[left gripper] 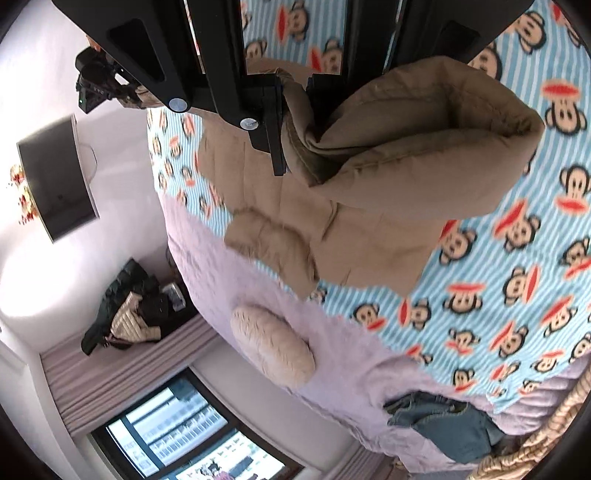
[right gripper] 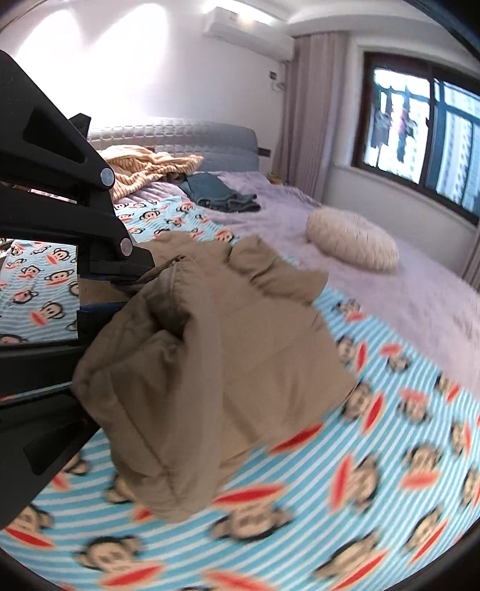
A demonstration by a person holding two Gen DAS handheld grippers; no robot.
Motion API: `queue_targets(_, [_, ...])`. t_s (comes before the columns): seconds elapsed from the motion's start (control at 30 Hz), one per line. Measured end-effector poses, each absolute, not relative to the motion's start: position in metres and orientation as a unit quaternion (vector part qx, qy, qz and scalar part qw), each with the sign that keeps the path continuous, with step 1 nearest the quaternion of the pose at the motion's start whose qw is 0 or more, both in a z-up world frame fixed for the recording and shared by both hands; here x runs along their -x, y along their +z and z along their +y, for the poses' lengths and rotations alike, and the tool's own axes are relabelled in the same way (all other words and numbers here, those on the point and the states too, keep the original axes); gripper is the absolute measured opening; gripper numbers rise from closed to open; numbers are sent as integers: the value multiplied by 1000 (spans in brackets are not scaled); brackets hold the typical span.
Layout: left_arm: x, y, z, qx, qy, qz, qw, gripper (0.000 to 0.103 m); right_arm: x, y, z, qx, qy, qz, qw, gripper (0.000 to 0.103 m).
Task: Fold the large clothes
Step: 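Carry the lifted hem over the jacket body toward the collar with both tools, then lower the hem onto the jacket and open both tools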
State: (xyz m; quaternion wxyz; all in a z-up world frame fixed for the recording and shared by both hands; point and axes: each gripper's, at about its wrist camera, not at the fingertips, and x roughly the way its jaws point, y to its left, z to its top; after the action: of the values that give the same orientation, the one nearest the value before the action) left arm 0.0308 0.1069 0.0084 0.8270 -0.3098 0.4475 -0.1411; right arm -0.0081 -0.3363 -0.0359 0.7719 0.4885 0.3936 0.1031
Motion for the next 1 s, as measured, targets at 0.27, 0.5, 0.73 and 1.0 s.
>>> queue_targets(0.27, [-106, -8, 95, 288, -90, 458, 836, 9, -81, -26, -344, -455, 106, 401, 788, 9])
queue_targets(0.5, [-187, -74, 86, 247, -77, 504, 824, 10, -160, -67, -337, -427, 54, 423, 797, 9])
queue_targets(0.73, [-229, -132, 78, 214, -78, 528, 818, 10, -198, -120, -332, -435, 18, 427, 793, 9])
queue_targets(1.0, [-220, -124, 83, 208, -86, 511, 830, 66, -198, -113, -324, -412, 9, 434, 801, 18])
